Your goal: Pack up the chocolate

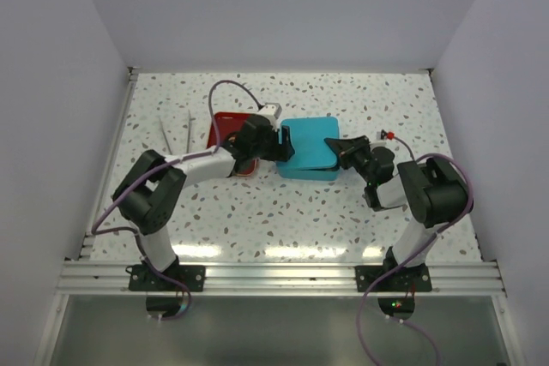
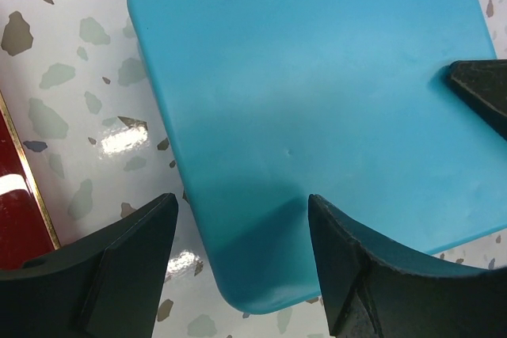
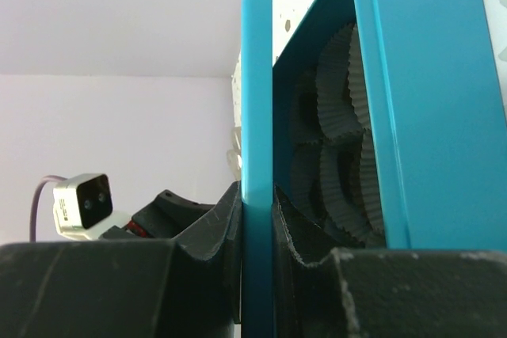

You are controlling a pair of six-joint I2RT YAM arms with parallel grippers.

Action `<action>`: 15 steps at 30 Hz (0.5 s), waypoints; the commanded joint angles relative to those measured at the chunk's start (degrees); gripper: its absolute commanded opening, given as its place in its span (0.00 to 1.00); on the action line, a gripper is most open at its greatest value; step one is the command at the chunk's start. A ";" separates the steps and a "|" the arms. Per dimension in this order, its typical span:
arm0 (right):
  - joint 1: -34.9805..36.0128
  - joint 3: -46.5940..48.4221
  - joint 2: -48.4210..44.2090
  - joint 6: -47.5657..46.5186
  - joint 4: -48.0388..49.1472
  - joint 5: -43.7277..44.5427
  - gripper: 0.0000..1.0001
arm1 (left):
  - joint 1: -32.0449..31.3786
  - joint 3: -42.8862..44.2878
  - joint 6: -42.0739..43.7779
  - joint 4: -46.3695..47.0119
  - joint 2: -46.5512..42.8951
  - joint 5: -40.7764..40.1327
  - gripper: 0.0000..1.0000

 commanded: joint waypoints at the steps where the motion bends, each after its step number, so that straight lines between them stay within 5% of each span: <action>1: -0.55 -0.33 -0.40 -0.86 2.14 -0.33 0.06 | -0.71 3.05 2.42 -1.59 1.38 -3.36 0.72; 7: -0.99 -0.15 -1.28 -1.39 1.00 -0.77 0.07 | -0.89 0.25 2.69 -1.25 -1.69 -8.46 0.73; 15: -1.07 -0.15 -1.63 -1.39 0.56 -0.95 0.08 | -0.98 2.18 2.16 2.97 2.09 2.25 0.73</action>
